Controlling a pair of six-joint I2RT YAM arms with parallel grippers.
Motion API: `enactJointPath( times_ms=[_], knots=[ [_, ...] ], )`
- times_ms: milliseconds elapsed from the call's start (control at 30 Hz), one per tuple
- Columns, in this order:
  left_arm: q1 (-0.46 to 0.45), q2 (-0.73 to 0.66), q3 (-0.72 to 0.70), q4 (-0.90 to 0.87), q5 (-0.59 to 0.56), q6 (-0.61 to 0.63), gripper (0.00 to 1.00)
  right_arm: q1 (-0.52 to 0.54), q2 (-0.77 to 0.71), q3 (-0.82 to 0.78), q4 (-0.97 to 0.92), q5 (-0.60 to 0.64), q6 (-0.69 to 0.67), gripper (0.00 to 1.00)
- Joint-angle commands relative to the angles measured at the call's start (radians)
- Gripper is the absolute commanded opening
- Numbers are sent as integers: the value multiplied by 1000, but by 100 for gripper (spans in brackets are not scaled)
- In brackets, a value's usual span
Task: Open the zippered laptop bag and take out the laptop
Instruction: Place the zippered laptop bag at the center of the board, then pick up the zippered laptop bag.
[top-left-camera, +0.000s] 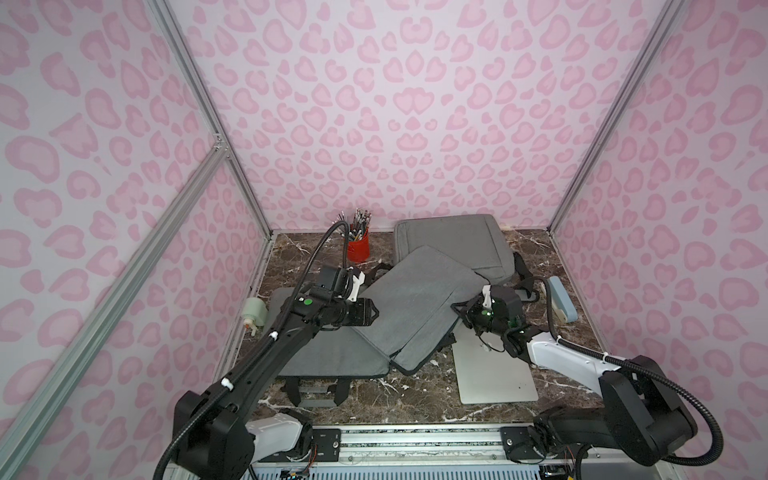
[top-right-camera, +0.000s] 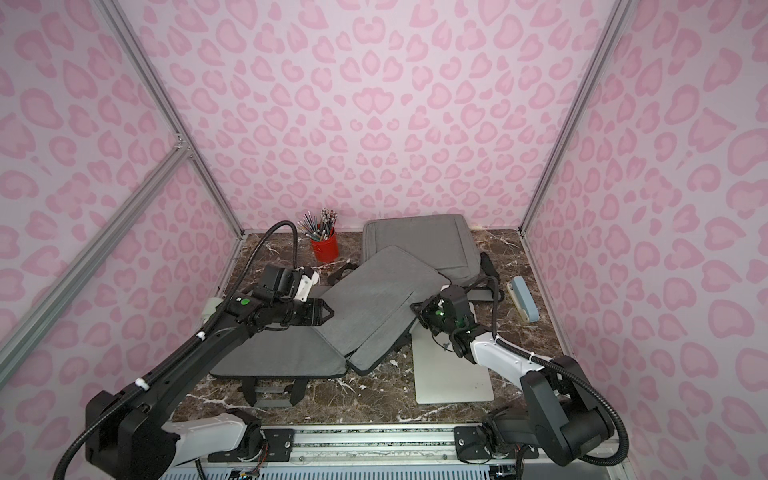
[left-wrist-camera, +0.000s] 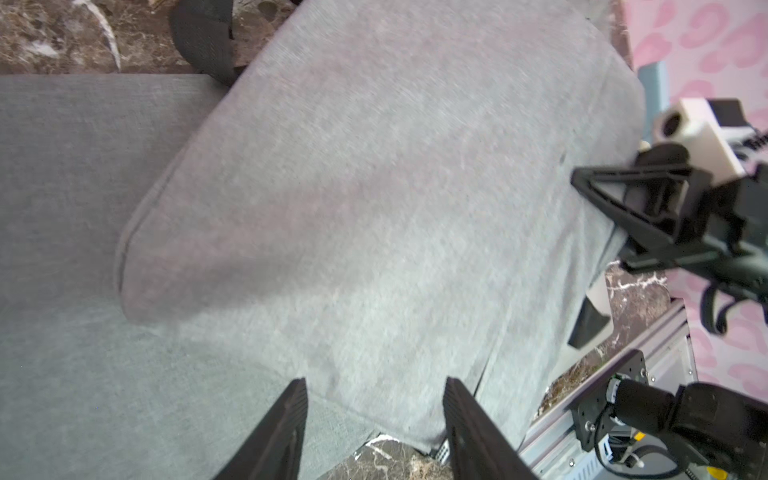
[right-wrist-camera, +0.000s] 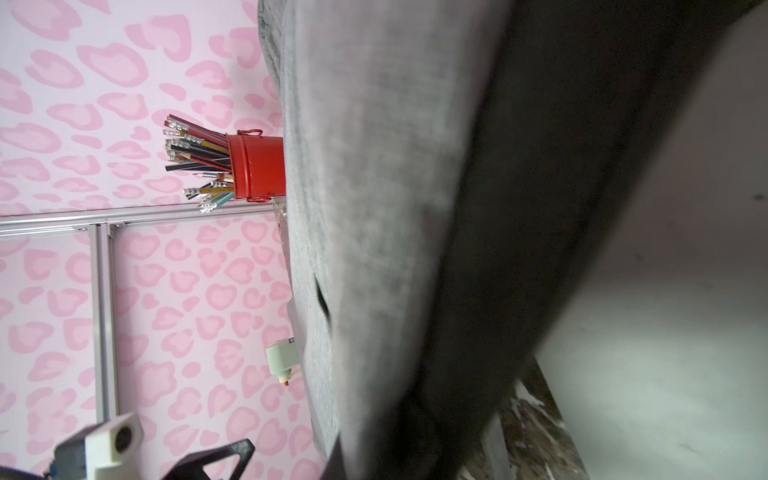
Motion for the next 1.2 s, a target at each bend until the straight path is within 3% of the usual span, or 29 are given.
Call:
enactJointPath(
  times_ms=[0, 267, 667, 900, 1167],
  knots=[
    [-9, -109, -114, 134, 52, 17, 55, 1, 12, 17, 119, -33, 52, 0],
    [-52, -267, -318, 205, 106, -7, 50, -3, 25, 42, 124, -23, 77, 0],
    [-239, -439, -562, 447, -4, 21, 47, -26, 86, 105, 132, -55, 68, 0],
    [-329, -392, -638, 631, -71, 96, 47, -40, 104, 143, 103, -74, 51, 0],
    [-344, -269, -654, 823, -99, 191, 46, -61, 98, 146, 86, -87, 47, 0]
  ],
)
